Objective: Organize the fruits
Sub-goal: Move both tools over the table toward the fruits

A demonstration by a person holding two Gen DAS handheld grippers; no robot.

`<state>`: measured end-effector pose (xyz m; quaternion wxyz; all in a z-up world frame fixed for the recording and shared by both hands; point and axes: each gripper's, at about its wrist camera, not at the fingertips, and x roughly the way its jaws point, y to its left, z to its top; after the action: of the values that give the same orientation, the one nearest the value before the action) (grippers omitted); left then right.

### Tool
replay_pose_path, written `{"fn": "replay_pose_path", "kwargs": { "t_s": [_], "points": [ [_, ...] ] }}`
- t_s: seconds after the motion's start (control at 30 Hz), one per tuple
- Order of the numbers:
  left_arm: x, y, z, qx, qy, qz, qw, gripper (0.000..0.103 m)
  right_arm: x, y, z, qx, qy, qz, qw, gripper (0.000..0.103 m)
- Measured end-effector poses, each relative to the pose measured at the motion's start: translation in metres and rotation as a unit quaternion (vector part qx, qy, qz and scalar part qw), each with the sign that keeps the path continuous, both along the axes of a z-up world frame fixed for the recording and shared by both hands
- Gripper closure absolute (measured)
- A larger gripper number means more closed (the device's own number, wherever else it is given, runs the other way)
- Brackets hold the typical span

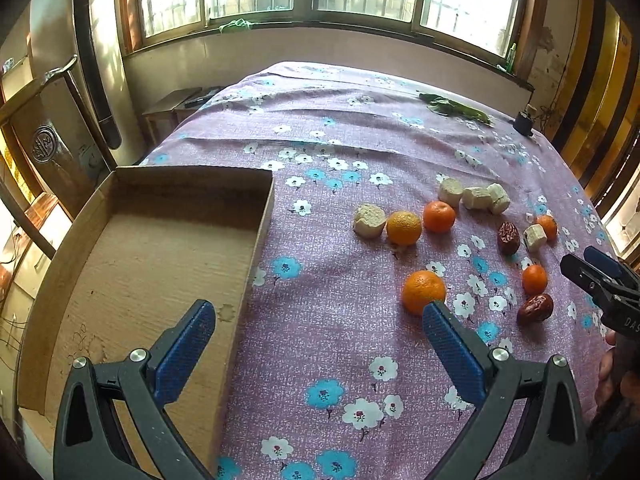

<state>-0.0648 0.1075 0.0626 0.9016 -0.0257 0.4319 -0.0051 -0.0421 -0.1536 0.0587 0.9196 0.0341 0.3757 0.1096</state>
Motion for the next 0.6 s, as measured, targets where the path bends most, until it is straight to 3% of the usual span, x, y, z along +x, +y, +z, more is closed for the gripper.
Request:
{"fn": "replay_pose_path", "kwargs": {
  "t_s": [0.6],
  "points": [
    [0.011, -0.039, -0.016, 0.006, 0.009, -0.028, 0.9996, 0.0, -0.011, 0.005, -0.002, -0.008, 0.014, 0.017, 1.0, 0.0]
  ]
}}
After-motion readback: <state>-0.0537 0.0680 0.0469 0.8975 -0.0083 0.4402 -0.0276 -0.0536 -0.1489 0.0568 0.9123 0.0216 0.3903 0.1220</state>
